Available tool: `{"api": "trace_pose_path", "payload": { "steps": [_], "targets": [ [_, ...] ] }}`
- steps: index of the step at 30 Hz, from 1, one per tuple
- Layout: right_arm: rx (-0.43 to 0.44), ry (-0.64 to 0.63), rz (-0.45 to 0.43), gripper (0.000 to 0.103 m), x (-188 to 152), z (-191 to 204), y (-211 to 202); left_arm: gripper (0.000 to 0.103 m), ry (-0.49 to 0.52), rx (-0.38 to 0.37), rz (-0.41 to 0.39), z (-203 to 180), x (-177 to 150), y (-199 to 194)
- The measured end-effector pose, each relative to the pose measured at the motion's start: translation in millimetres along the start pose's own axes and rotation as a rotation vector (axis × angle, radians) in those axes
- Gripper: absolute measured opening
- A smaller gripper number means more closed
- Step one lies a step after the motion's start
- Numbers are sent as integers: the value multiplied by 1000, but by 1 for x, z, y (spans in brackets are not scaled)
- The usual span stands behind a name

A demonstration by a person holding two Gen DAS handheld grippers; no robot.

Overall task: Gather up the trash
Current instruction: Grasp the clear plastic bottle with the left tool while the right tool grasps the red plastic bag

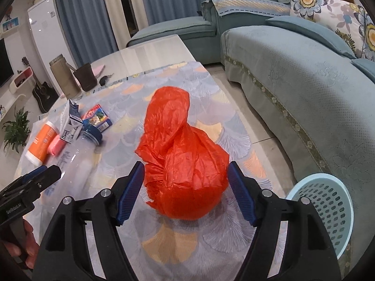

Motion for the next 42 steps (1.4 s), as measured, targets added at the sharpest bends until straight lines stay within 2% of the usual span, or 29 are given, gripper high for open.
{"api": "trace_pose_path", "payload": {
  "steps": [5, 8, 9, 10, 13, 15, 19, 24, 29, 36, 42],
  "targets": [
    [-4, 1, 29, 70, 1, -2, 13, 80, 12, 17, 30, -2, 1, 11],
    [-5, 4, 55, 69, 3, -2, 19, 68, 24, 23, 61, -5, 2, 21],
    [-5, 6, 57, 68, 4, -3, 19, 60, 26, 17, 70, -6, 1, 23],
    [-3, 3, 55, 62, 3, -2, 19, 56, 30, 7, 79, -7, 1, 25],
    [-3, -19, 53, 44, 1, 2, 19, 55, 45, 40, 66, -11, -1, 26],
    [-9, -28, 45, 37, 0, 5, 17, 55, 36, 22, 56, -12, -3, 23],
    [4, -7, 25, 31, -2, 0, 11, 53, 41, -19, 3, -17, -6, 9],
    [47, 35, -15, 30, -10, -17, -9, 53, 50, -75, -53, -35, -6, -14],
    [40, 45, -83, 29, -16, -39, -53, 53, 71, -137, -98, -64, -3, -38],
    [-5, 70, -158, 29, -29, -82, -121, 53, 168, -196, -165, -131, 0, -74],
    [-43, 173, -139, 29, -42, -142, -149, 53, 237, -248, -178, -199, 1, -90]
  ]
}}
Point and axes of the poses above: each gripper's, at about its wrist camera, not at the fingertips, and y roughly the way its jaws point, z to its left, x to its top, the point moved 1 cm from there along y, roughly the way its jaws point, and after that the axes turned 14 degrees about z, right-handed, at the moved point
